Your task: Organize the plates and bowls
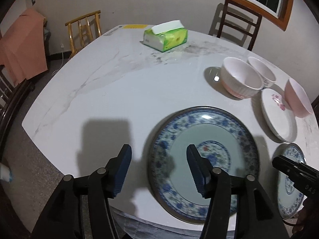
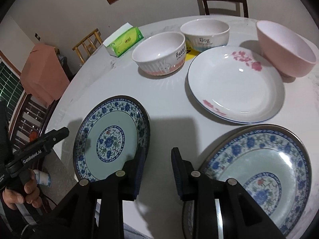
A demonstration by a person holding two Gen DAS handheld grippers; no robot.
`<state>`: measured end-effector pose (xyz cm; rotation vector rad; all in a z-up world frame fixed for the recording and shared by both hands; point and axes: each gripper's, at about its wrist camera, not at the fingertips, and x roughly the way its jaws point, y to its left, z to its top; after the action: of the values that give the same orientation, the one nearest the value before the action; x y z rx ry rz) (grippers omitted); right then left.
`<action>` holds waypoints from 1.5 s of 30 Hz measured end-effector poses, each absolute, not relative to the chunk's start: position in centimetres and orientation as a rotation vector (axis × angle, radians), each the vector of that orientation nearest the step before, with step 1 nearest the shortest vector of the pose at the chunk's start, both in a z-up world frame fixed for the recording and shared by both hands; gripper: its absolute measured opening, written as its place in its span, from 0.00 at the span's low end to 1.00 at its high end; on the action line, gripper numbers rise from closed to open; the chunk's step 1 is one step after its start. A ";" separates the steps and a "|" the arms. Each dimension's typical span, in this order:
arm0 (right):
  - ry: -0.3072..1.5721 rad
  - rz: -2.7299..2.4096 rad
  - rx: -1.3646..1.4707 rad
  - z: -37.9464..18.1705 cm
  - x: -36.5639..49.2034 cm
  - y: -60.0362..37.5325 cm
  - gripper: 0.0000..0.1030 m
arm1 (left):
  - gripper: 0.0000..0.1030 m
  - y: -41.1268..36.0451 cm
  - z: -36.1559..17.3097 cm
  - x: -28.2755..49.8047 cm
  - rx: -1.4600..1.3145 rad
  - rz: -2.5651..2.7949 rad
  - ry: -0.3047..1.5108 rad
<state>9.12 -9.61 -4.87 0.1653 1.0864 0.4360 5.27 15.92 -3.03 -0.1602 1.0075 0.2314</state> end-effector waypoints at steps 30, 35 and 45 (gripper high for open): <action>0.909 0.334 0.131 -0.2 1.9 -15.4 0.33 | 0.66 3.4 -1.9 1.7 -0.074 0.114 0.974; 0.909 0.319 0.137 -0.3 1.5 -16.1 0.33 | 0.66 2.2 -2.0 1.4 -0.054 0.095 0.979; 0.908 0.303 0.149 -0.3 0.8 -17.6 0.33 | 0.67 0.6 -2.2 1.1 -0.031 0.072 0.990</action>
<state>0.78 -17.59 -0.25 0.1492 0.9076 0.3032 1.14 0.64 -2.19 -0.0310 0.9902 0.0717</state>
